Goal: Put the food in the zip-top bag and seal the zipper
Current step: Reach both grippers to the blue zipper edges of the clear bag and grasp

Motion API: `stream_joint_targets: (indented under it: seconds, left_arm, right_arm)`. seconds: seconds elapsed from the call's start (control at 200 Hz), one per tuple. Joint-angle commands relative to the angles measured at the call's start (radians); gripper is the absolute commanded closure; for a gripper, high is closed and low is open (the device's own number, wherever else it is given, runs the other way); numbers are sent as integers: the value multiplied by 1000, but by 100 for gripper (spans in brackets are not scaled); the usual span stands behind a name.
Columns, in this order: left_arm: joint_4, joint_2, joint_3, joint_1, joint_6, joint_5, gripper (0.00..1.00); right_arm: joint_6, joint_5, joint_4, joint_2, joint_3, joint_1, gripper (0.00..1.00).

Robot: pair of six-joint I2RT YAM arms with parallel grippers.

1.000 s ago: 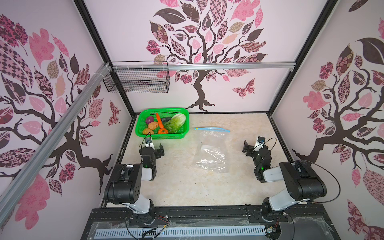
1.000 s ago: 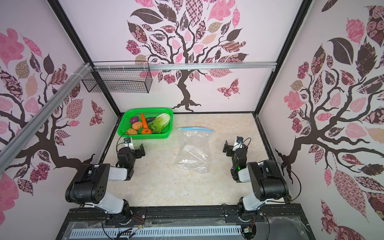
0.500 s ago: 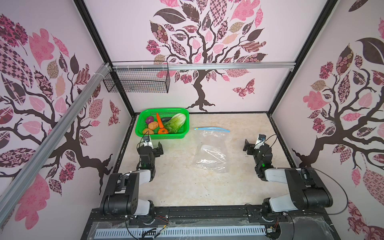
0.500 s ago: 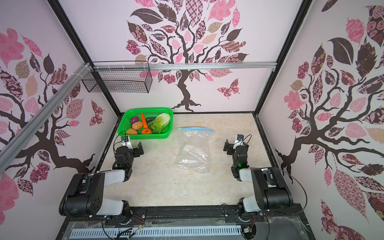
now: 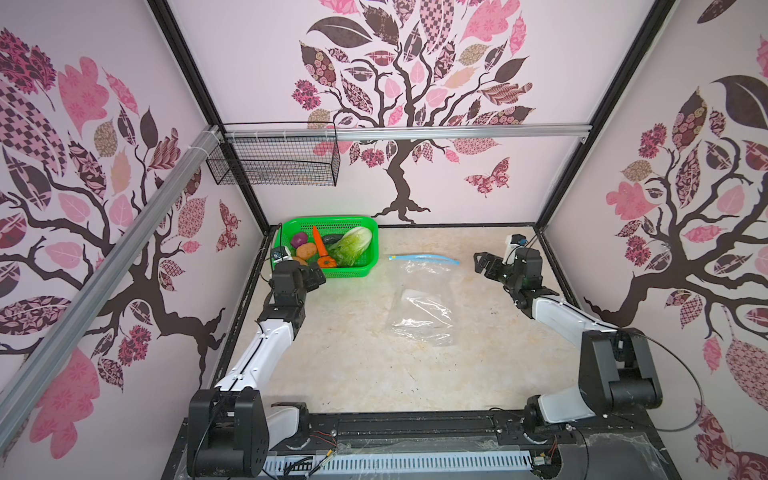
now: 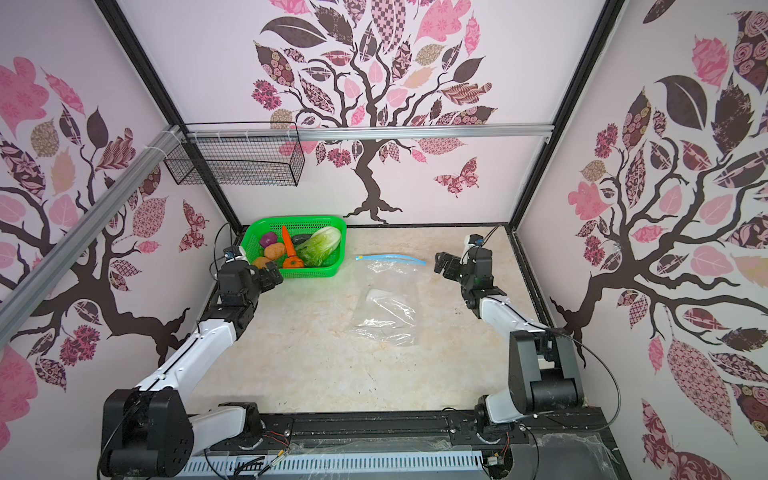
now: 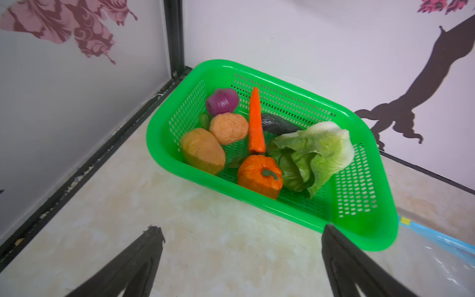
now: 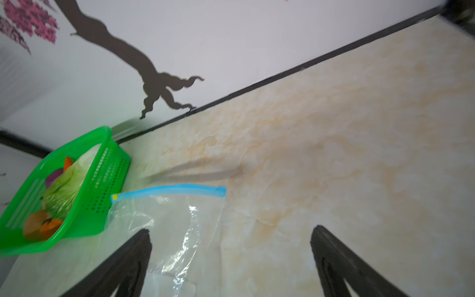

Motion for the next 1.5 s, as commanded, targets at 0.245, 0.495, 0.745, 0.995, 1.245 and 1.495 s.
stream_joint_targets:
  seconds: [0.245, 0.495, 0.745, 0.995, 1.245, 1.495]
  left_arm:
    - [-159, 214, 225, -61, -89, 446, 2]
    - [-215, 218, 251, -99, -91, 477, 2]
    - [-214, 214, 251, -106, -88, 520, 2]
    - [-254, 194, 293, -55, -72, 568, 2]
    - [-276, 149, 299, 97, -83, 562, 2]
    - [-294, 148, 308, 125, -91, 596, 2]
  right_arm:
    - [-365, -304, -520, 372, 561, 53, 3]
    - [-629, -199, -741, 605, 872, 163, 10]
    - [-695, -241, -779, 754, 1046, 196, 11]
    - [-781, -186, -844, 820, 1037, 249, 25]
    - [-686, -187, -746, 728, 893, 250, 100]
    - [-512, 48, -697, 558, 756, 248, 100]
